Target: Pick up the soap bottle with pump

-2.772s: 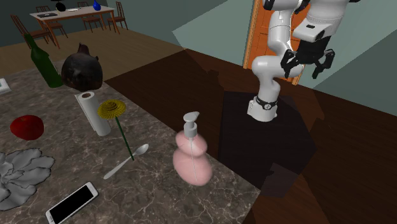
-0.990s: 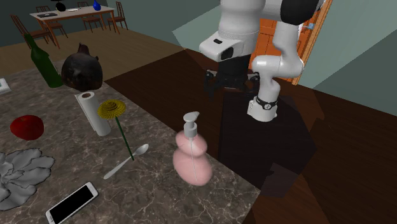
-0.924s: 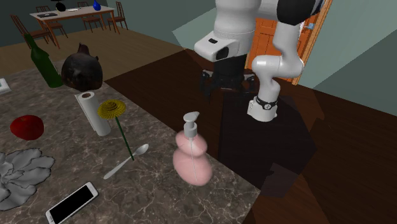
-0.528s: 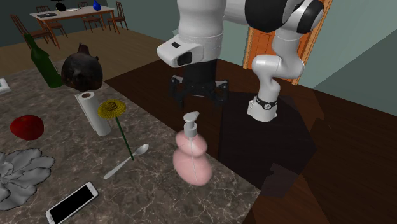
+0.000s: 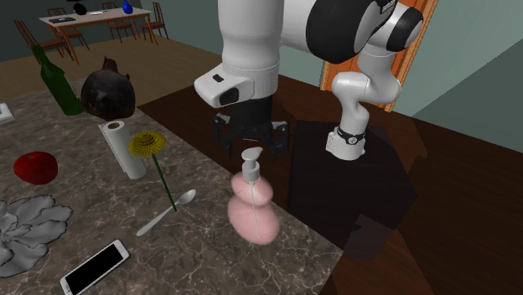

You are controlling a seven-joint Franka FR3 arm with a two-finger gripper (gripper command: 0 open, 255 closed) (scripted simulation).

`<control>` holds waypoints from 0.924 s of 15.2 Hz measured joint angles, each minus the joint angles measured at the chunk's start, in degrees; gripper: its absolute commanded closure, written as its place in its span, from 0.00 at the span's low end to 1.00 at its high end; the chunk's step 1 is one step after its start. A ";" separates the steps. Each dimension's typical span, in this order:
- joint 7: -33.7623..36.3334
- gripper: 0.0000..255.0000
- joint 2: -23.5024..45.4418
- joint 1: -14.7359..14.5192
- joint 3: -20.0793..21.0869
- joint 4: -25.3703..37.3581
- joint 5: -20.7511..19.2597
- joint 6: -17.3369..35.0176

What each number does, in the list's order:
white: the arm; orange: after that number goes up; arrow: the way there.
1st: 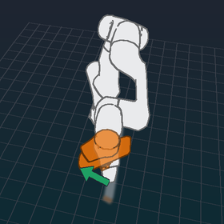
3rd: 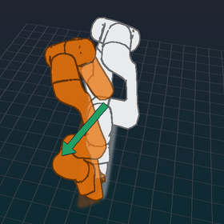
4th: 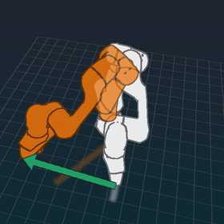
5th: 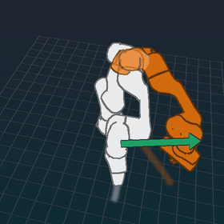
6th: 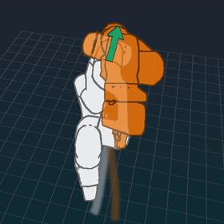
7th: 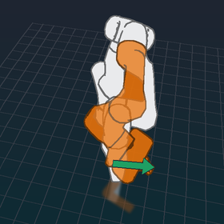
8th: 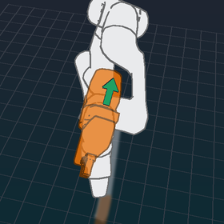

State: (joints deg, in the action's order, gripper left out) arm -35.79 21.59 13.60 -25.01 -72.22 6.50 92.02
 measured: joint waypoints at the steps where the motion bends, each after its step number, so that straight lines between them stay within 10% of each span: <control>1: -0.06 0.00 -0.15 -0.08 -0.01 -1.12 -0.06 0.98; 2: 0.05 0.00 -0.27 -0.24 0.02 -1.96 -0.11 1.70; 3: 0.07 1.00 -0.41 -0.32 0.03 -2.41 -0.16 2.02; 14: 0.09 1.00 -0.42 -0.32 0.02 -2.26 -0.16 1.88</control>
State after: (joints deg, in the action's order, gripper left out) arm -35.71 21.18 13.28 -24.98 -74.47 6.34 93.90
